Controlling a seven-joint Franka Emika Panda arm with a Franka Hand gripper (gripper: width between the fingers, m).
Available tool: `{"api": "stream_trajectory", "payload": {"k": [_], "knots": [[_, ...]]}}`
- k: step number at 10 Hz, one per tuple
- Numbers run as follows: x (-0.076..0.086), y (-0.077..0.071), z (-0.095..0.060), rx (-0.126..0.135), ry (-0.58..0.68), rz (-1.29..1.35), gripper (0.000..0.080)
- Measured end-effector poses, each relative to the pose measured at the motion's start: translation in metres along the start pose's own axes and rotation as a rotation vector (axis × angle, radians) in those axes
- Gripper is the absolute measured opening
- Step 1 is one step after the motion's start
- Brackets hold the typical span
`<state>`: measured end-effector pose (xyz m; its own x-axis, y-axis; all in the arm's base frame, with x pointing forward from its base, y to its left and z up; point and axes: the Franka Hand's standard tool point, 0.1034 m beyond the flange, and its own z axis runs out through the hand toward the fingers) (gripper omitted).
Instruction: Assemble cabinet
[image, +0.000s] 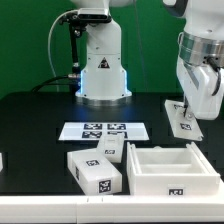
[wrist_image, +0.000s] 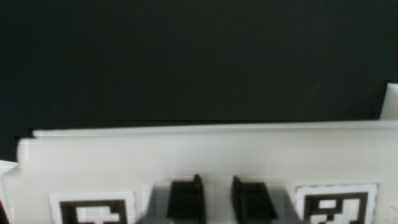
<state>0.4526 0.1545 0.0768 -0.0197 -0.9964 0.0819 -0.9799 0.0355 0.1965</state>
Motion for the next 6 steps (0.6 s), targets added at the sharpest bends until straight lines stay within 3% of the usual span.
{"api": "stream_trajectory", "payload": {"k": [4, 5, 6], "knots": [[0.0047, -0.0015, 0.0008, -0.002, -0.001, -0.035, 0.0067], [0.0043, -0.006, -0.0003, 0.034, -0.021, -0.021, 0.0067], [0.0093, -0.0101, -0.0031, 0.115, -0.068, 0.01, 0.0067]]}}
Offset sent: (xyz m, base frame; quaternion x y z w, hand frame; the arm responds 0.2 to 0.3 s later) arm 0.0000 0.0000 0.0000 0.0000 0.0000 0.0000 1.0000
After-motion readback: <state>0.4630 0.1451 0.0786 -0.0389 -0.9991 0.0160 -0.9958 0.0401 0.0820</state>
